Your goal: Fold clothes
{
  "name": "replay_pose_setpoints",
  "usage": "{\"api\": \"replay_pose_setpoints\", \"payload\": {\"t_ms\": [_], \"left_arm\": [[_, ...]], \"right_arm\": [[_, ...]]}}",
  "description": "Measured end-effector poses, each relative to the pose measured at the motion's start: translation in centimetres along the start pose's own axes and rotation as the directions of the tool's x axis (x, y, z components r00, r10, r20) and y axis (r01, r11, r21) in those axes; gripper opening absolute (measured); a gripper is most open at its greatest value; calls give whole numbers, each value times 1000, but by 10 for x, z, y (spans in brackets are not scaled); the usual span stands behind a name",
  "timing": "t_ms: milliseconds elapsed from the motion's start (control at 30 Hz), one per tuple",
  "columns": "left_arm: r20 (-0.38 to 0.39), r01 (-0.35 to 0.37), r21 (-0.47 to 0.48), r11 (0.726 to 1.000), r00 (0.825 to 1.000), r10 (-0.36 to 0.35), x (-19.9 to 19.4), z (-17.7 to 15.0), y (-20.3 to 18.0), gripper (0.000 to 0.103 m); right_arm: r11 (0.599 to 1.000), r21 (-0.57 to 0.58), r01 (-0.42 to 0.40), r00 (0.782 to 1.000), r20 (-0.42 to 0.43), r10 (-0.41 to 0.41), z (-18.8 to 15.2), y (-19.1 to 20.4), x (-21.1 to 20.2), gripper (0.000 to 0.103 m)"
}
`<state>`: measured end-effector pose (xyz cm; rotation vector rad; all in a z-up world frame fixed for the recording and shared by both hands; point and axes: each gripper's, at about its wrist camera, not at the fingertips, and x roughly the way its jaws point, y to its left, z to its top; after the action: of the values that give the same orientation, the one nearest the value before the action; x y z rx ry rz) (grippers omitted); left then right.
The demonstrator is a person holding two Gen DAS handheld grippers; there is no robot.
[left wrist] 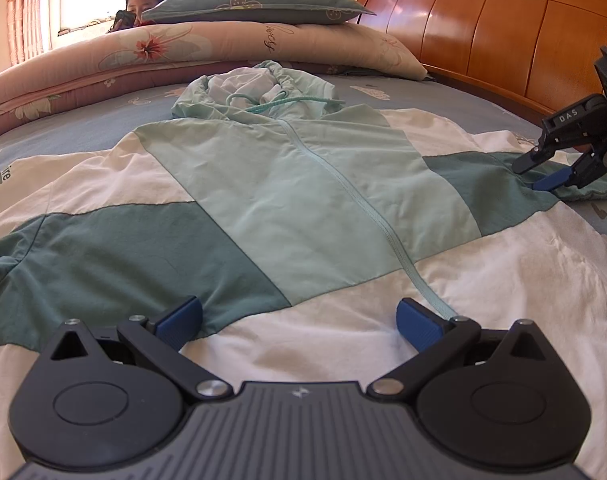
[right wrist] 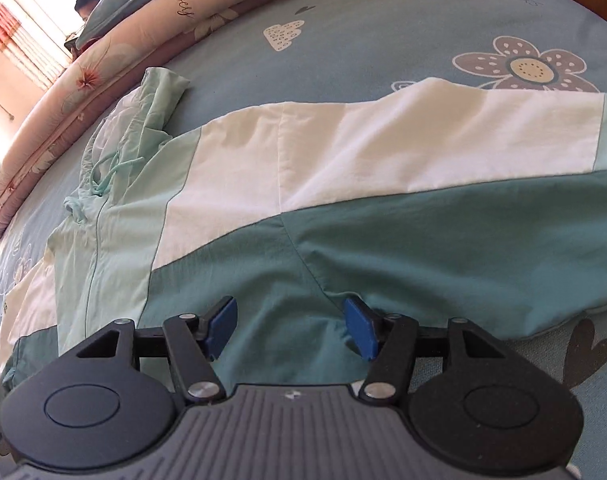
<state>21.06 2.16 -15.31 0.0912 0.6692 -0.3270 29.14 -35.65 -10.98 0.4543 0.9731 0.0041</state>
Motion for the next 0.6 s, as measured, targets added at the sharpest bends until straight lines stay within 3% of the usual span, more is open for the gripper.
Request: {"api": "replay_pose_setpoints", "payload": {"t_ms": [67,100,167,200,267,400,600], "left_arm": [[0,-1,1,1000,1000,1,0,0,0,102],[0,-1,1,1000,1000,1,0,0,0,102],[-1,-2,1,1000,1000,2,0,0,0,102],[-1,-2,2,1000,1000,2,0,0,0,102],[-1,-2,2,1000,1000,2,0,0,0,102],[-1,-2,2,1000,1000,2,0,0,0,102],[-1,-3,3,1000,1000,3,0,0,0,102]], "right_arm": [[999,-22,46,999,-1,-46,-6,0,-3,60],[990,-54,131,991,5,-131,-6,5,-7,63],[989,-65,136,991,25,-135,-8,7,-16,63],[990,-66,127,992,35,-125,-9,8,-21,64],[999,-36,25,998,58,-23,-11,10,-30,64],[988,-150,42,993,119,-24,-5,43,-34,64],[966,-254,42,990,143,-6,37,100,-7,64]]}}
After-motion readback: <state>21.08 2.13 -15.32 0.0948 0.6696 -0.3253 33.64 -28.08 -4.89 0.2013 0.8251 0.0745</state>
